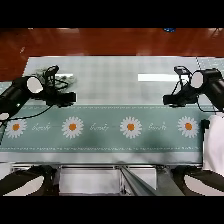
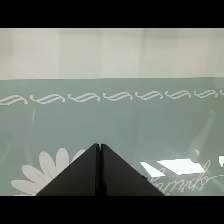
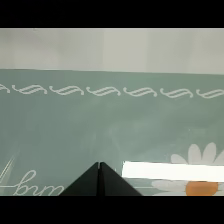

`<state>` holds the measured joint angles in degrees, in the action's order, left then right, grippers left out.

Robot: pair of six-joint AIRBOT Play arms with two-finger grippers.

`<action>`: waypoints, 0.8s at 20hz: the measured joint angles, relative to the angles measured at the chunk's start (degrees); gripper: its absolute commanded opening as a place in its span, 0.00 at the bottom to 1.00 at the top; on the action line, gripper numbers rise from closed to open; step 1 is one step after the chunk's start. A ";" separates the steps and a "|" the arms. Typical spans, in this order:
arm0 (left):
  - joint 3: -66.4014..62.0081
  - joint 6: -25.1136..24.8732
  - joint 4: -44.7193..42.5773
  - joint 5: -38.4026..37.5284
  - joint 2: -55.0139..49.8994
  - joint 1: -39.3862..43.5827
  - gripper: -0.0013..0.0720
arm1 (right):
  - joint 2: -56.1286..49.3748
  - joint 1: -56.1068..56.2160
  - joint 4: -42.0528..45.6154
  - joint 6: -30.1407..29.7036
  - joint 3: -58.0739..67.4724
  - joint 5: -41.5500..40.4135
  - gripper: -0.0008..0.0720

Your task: Fold the shirts.

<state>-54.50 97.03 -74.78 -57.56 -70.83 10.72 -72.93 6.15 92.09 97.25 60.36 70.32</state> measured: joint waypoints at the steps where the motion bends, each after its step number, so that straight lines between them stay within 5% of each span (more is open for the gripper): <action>1: 0.00 -0.02 0.00 0.00 0.00 0.00 0.04 | 0.00 0.00 0.02 0.00 0.00 0.00 0.05; 16: 0.00 -0.04 0.04 1.01 -0.02 0.00 0.04 | 0.00 0.00 0.15 0.00 -0.02 -1.57 0.05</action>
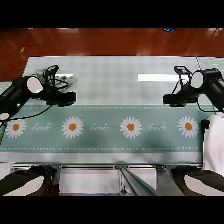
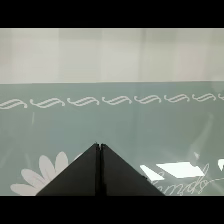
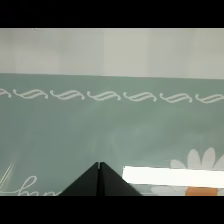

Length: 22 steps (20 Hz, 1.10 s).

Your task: Fold the shirts.

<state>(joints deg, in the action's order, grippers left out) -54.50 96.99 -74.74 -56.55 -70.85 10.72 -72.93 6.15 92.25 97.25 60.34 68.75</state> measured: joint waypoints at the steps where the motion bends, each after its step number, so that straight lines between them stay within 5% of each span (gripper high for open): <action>1: 0.00 0.00 -0.02 0.39 0.00 0.00 0.04 | 0.00 0.00 0.24 0.00 0.00 -1.09 0.05; 3: 0.00 -0.22 -0.04 1.14 0.00 -0.02 0.08 | 0.00 0.00 0.55 -0.02 0.00 -4.87 0.05; 4: -0.17 -0.68 -0.13 1.55 0.00 -0.20 0.17 | 0.00 0.00 0.61 -0.02 0.07 -7.06 0.17; 5: -0.72 -1.09 -0.28 1.92 -0.02 -0.52 0.41 | 0.00 0.00 0.72 0.00 0.33 -8.83 0.55; 6: -1.75 -1.33 -0.42 2.01 -0.02 -1.14 0.71 | 0.00 0.00 0.90 -0.02 0.76 -10.19 0.57; 14: -19.71 -2.12 -11.13 -6.88 1.16 -14.93 0.71 | 0.90 0.04 0.74 -2.10 2.19 -5.66 0.57; 22: -23.08 -3.13 -12.46 0.79 -6.97 -27.30 0.71 | 3.48 0.04 -7.65 -2.71 -2.69 -7.37 0.57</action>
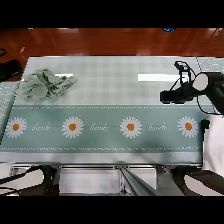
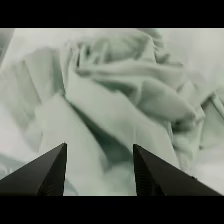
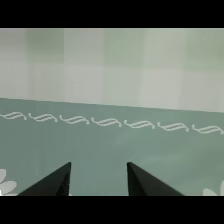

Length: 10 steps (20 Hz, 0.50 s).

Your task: Fold the shirts.

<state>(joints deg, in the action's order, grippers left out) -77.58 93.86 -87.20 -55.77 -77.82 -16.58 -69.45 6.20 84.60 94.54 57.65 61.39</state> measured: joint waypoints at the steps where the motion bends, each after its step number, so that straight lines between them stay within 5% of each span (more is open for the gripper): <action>1: -0.04 -0.52 0.00 1.90 -2.03 -0.22 0.71 | 0.04 0.00 -0.48 0.26 -0.31 -0.13 0.57; 8: -0.35 -3.13 1.01 5.25 -15.17 2.16 0.65 | 0.22 0.00 -1.95 3.13 -0.90 -0.63 0.57; 9: -0.39 -3.96 1.16 4.66 -16.33 2.71 0.22 | 0.22 0.00 -1.95 3.43 -0.90 -0.63 0.57; 10: -0.48 -5.14 1.36 3.58 -17.14 3.17 0.04 | 0.22 0.00 -1.97 3.67 -0.90 -0.66 0.57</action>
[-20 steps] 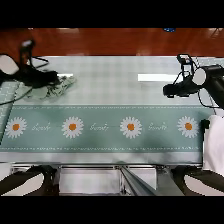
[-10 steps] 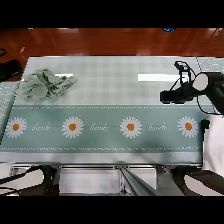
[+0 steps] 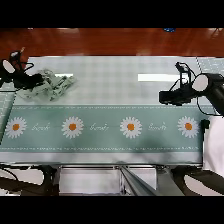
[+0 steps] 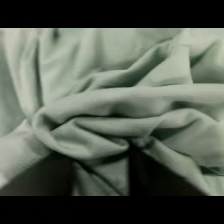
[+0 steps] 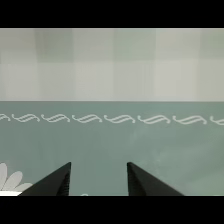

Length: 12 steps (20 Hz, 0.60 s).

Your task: Fold the shirts.

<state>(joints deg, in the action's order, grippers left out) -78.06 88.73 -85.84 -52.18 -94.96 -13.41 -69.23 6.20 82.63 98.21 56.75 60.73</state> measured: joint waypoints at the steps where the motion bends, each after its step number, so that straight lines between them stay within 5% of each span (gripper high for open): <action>1: -0.35 -1.11 0.20 -1.57 -0.59 0.35 0.04 | 0.00 0.00 -0.13 0.26 0.00 0.04 0.57; 6: -8.46 -2.54 2.16 -12.35 0.24 1.40 0.04 | 1.44 0.00 -2.58 -1.57 -0.02 0.79 0.57; 12: -26.01 -3.23 18.84 -14.91 8.85 2.12 0.04 | 12.13 0.00 -5.22 -5.16 -0.02 1.62 0.57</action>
<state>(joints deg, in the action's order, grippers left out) -104.07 85.49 -67.00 -67.09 -86.11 -11.29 -57.10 6.20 77.41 93.06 56.73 62.35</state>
